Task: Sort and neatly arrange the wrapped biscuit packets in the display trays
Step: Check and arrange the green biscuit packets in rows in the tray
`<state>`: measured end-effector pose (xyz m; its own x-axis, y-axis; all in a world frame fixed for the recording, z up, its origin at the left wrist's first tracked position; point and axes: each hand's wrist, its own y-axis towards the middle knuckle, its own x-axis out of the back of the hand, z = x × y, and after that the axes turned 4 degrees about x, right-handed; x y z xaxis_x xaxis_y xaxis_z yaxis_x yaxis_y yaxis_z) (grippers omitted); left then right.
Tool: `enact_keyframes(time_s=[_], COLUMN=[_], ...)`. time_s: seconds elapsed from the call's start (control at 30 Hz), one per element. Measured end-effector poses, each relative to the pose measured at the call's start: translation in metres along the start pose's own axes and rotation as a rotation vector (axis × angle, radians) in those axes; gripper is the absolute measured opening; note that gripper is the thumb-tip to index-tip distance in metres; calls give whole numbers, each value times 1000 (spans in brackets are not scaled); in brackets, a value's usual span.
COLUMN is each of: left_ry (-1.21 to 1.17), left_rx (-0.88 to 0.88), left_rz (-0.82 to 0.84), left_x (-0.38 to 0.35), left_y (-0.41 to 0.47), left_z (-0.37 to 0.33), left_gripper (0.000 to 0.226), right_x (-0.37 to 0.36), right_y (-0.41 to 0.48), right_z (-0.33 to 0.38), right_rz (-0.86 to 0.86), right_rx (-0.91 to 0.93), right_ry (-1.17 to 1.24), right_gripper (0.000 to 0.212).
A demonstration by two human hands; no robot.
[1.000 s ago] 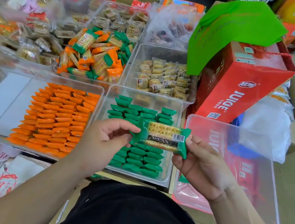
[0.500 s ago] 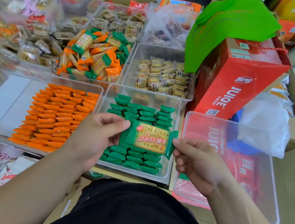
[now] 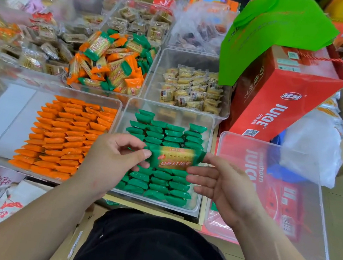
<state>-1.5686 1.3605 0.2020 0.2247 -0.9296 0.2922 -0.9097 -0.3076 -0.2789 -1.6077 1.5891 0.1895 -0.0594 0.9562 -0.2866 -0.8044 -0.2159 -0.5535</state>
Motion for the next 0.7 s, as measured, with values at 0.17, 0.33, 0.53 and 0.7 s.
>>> enact_keyframes(time_s=[0.17,0.33,0.53,0.7], left_ry=[210,486,968,910], left_rx=[-230,-326,-214,-275], left_rz=[113,88,-19,-28], left_x=[14,30,58,65], left_y=[14,48,94,107], left_z=[22,63,129,155], left_gripper=[40,39,49,52], right_x=[-19,-43,-62,-82], right_y=[22,69,138,186], right_z=[-4,-13,-2,0], right_rz=[-64,-170,-304,-215], right_rx=[47,185,582,682], right_ry=[-22,-121,-859,-1184], right_gripper=[15,31,29,31])
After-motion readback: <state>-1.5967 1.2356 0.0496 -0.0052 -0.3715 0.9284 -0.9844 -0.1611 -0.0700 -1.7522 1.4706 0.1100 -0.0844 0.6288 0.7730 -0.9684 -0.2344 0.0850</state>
